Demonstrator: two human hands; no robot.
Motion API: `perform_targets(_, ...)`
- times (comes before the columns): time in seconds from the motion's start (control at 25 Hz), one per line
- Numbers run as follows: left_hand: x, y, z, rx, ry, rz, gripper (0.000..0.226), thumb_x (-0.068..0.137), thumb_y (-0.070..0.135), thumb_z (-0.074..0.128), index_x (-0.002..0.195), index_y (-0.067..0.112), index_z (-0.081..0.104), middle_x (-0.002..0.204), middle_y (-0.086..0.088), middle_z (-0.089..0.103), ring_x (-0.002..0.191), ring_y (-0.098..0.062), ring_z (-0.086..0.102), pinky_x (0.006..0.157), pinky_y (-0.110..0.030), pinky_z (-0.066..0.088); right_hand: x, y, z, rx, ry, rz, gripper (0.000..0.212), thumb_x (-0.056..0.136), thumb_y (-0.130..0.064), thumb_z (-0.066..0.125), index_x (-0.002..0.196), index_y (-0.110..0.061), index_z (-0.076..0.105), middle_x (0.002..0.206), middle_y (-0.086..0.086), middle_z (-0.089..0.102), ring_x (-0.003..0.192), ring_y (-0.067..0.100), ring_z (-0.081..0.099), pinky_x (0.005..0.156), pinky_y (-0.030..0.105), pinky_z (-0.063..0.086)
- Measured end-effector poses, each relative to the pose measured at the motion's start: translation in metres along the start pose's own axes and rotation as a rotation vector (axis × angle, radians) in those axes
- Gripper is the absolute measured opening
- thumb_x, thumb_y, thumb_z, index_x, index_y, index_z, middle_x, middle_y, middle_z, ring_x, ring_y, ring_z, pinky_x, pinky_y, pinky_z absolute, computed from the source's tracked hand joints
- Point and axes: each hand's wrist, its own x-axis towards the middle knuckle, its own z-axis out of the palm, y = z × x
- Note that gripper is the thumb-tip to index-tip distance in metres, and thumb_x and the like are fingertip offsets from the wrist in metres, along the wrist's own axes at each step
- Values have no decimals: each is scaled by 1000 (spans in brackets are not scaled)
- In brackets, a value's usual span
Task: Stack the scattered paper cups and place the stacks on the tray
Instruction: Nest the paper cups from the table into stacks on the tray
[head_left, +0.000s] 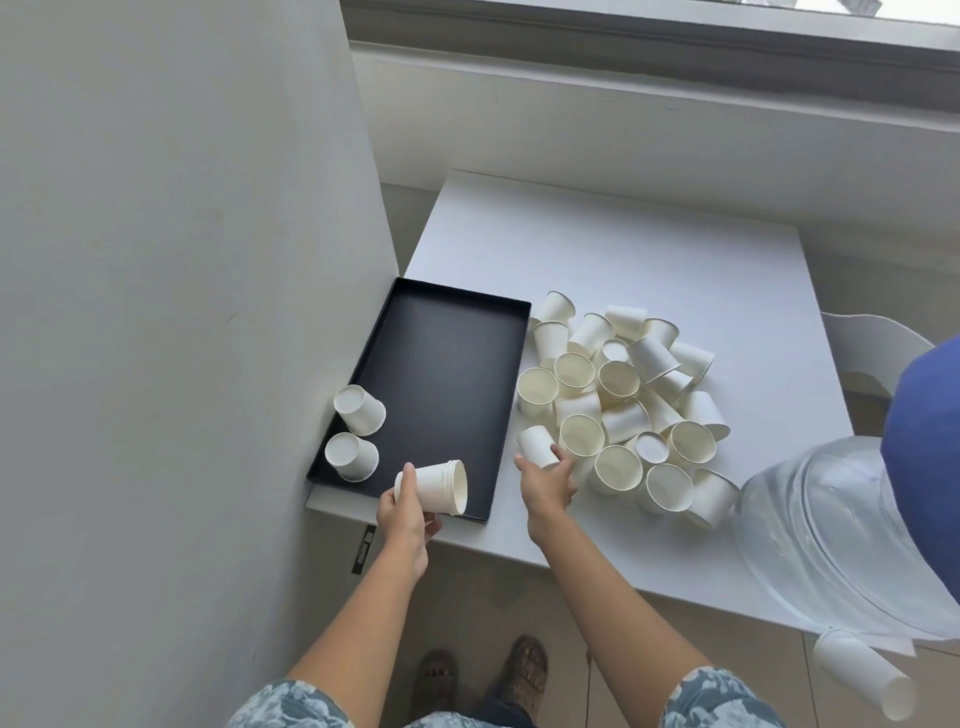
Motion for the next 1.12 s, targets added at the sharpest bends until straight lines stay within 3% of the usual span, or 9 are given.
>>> perform_targets(0.2,1,-1,-7,-1,3,-25,39,91,54,62,104,18,55,93,-5,59,69,-22,54,59,-33,50,13,11,-4,147,-75,-46,45,97,-4,55,141,-15,56,140,6,57,108,19,54,92,25,43)
perform_targets(0.32,-1,1,-7,-23,17,-35,42,92,54,61,108,16,54,93,-6,59,70,-23,54,60,-33,50,2,22,-8,93,12,-166,34,99,-6,50,122,-20,71,115,0,70,87,15,59,77,15,49)
perform_targets(0.4,-2,2,-6,-47,36,-38,44,91,55,62,110,15,53,95,-6,58,72,-23,54,59,-34,50,-10,29,-8,12,54,-362,36,100,-3,49,103,-27,75,110,0,73,95,18,64,87,19,50)
perform_targets(0.48,-4,3,-5,-58,55,-34,46,91,55,62,112,15,53,98,-7,58,76,-24,55,59,-34,50,-25,36,-6,-45,9,-555,41,100,1,50,97,-33,73,107,-5,72,104,16,65,88,8,45)
perform_targets(0.6,-5,1,-2,-72,67,-19,45,91,54,62,111,15,52,96,-6,59,75,-24,55,59,-34,50,-41,44,-2,-100,-110,-685,43,100,0,51,108,-38,68,107,-12,70,104,9,65,85,2,43)
perform_targets(0.8,-14,1,5,-82,60,-1,40,92,53,62,104,16,51,93,-6,62,71,-23,59,59,-34,50,-52,55,1,-177,-163,-718,48,101,-6,53,141,-34,50,93,-14,69,90,-2,63,77,2,43)
perform_targets(0.96,-20,-1,10,-45,8,17,45,94,53,59,115,13,52,101,-8,61,83,-27,60,62,-35,50,-59,58,2,-171,-275,-692,50,101,1,47,143,-25,54,101,-15,69,95,-4,64,86,10,50)
perform_targets(1.12,-26,-1,11,-34,-93,-12,45,95,51,59,121,16,49,102,-7,60,81,-27,61,67,-36,52,-60,60,2,-158,-306,-648,49,102,0,47,141,-29,56,104,-7,69,98,-5,62,89,10,50)
